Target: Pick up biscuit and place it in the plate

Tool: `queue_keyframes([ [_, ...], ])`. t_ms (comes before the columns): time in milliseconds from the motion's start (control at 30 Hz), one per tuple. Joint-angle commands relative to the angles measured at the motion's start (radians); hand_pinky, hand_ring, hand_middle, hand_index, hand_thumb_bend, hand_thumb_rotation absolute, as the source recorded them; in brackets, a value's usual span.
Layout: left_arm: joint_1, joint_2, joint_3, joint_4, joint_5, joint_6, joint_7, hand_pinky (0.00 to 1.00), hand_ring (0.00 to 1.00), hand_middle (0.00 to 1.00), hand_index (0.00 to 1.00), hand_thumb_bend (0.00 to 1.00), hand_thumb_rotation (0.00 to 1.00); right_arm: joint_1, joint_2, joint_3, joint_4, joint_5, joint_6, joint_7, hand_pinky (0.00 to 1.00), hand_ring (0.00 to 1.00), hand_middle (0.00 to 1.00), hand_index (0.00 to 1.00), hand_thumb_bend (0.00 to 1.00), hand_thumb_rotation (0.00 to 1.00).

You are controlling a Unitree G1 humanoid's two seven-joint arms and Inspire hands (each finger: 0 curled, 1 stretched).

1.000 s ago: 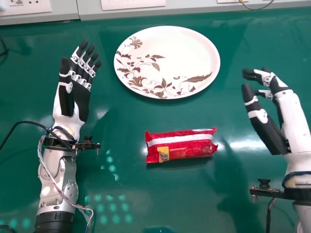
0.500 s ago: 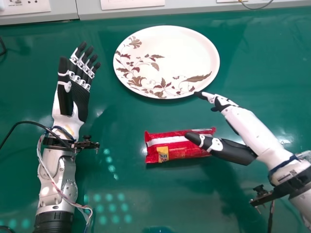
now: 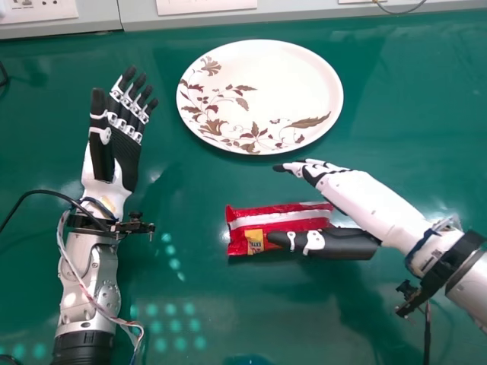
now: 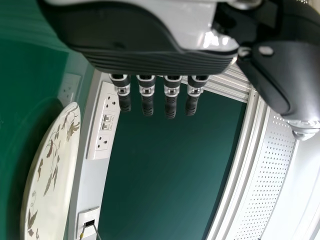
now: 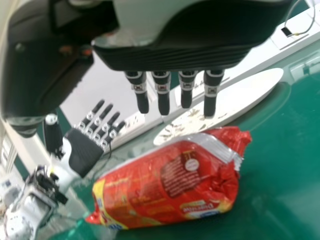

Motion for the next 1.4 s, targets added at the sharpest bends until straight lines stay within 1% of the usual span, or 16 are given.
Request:
queue_keyframes([
  [0,0.038,-0.007,0.005,0.042,-0.015,0.001,-0.003,1.0,1.0,1.0,1.0,1.0,0.76,-0.023,-0.031,0.012,-0.001,0.012,0.006,0.036,0.92,0.97,1.0,1.0,1.0,0.56],
  [167,0.039,-0.008,0.009,0.041,-0.019,0.0,-0.007,1.0,1.0,1.0,1.0,1.0,0.75,-0.076,-0.086,0.013,-0.001,0.033,0.013,0.11,0.92,0.97,1.0,1.0,1.0,0.54],
  [233,0.043,-0.01,0.008,0.034,-0.013,0.003,0.001,1.0,1.0,1.0,1.0,1.0,0.75,-0.094,-0.107,0.013,-0.003,0.041,0.012,0.133,0.91,0.97,1.0,1.0,1.0,0.56],
  [333,0.045,-0.009,0.006,0.031,-0.008,-0.001,0.002,1.0,1.0,1.0,1.0,1.0,0.76,-0.119,-0.129,0.011,-0.004,0.059,0.014,0.162,0.88,0.95,0.99,1.0,1.0,0.56],
  [433,0.049,-0.01,0.004,0.024,-0.005,0.003,0.007,1.0,1.0,1.0,1.0,1.0,0.76,-0.143,-0.148,0.013,-0.009,0.074,0.033,0.195,0.87,0.95,0.98,1.0,1.0,0.55],
  [500,0.052,-0.008,0.002,0.022,0.003,0.0,0.01,1.0,1.0,1.0,1.0,1.0,0.77,-0.16,-0.16,0.02,-0.013,0.074,0.05,0.219,0.88,0.95,0.99,1.0,1.0,0.55],
  [900,0.056,-0.001,-0.002,0.007,0.005,0.0,0.014,1.0,1.0,1.0,1.0,1.0,0.78,-0.211,-0.189,0.053,-0.003,0.073,0.058,0.271,0.85,0.92,0.97,1.0,1.0,0.54],
  [1000,0.06,-0.003,-0.004,0.001,0.011,-0.003,0.021,1.0,1.0,1.0,1.0,1.0,0.78,-0.221,-0.2,0.064,0.007,0.072,0.041,0.283,0.85,0.92,0.97,1.0,1.0,0.55],
  [1200,0.066,-0.001,-0.005,-0.008,0.018,-0.008,0.023,1.0,1.0,1.0,1.0,1.0,0.79,-0.221,-0.197,0.086,0.037,0.066,-0.001,0.273,0.83,0.9,0.94,0.96,1.0,0.52],
  [1367,0.065,-0.001,-0.002,-0.001,0.011,-0.02,0.011,1.0,1.0,1.0,1.0,1.0,0.8,-0.234,-0.198,0.11,0.051,0.054,-0.011,0.282,0.8,0.88,0.92,0.95,1.0,0.49],
])
